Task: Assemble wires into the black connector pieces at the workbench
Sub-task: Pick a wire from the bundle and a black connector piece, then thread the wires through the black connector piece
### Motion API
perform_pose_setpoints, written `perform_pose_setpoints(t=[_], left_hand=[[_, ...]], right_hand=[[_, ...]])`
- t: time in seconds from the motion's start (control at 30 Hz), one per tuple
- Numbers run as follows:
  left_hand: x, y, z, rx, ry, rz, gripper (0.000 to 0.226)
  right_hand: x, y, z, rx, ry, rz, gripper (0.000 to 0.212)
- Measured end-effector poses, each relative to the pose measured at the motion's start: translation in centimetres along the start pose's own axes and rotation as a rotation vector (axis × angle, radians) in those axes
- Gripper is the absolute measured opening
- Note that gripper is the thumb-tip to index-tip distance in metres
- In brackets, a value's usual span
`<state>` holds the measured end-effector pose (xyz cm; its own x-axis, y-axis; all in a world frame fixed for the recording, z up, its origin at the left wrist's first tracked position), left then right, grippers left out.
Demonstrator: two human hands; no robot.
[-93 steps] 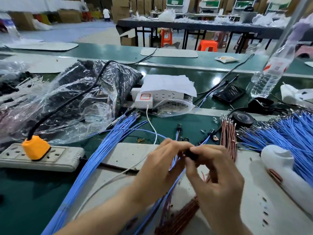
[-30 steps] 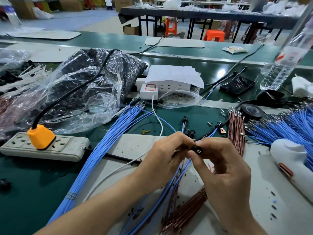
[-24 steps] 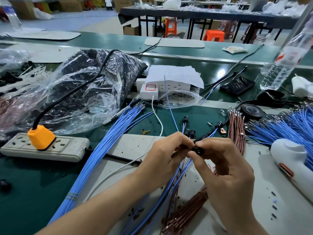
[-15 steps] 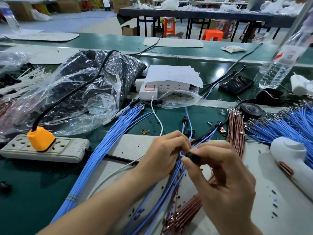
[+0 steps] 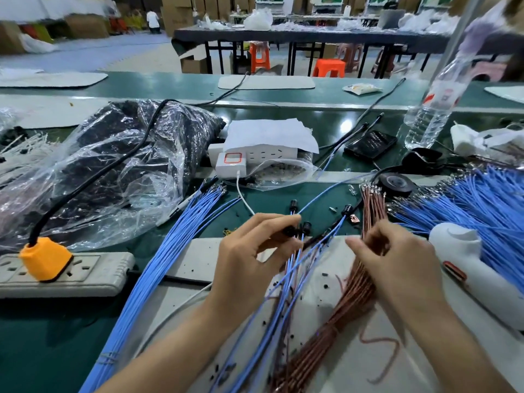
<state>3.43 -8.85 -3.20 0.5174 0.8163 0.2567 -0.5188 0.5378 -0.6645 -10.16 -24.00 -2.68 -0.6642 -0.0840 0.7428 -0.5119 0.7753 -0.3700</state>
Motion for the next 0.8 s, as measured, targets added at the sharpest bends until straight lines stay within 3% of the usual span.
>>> perform_pose_setpoints(t=[0.1,0.3,0.57,0.63,0.8], left_hand=[[0.2,0.0,-0.2,-0.007,0.030,0.017,0.028],[0.2,-0.1,-0.1,0.016,0.038,-0.042,0.024],[-0.6,0.3,0.2,-0.061,-0.042,-0.174,0.019],[-0.6,0.3,0.2,-0.077,-0.074,-0.187,0.021],[-0.6,0.1,0.3,-0.078,-0.120,-0.207,0.024]], right_hand=[[-0.5,-0.7,1.8,-0.259,0.243,-0.215,0.033],[0.3,-1.1,1.6,-0.290,0.032,-0.152,0.020],[0.4,-1.1,1.7,-0.305,-0.050,-0.119,0.021],[0.5,-1.0,1.8,-0.335,-0.214,-0.076,0.020],[0.0,-0.5,0.5,-0.429,-1.048,-0.039,0.031]])
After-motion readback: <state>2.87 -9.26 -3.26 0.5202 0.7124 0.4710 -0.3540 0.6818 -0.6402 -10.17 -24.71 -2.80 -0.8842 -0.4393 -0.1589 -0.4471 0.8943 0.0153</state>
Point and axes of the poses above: each hand's wrist, its own y-axis away from the middle knuckle, its own x-axis out of the back of the hand, z = x × y, the point moved 2 cm from there along -y, towards the middle knuckle, and after that the axes turned 1 degree about y, right-handed, at the moved point
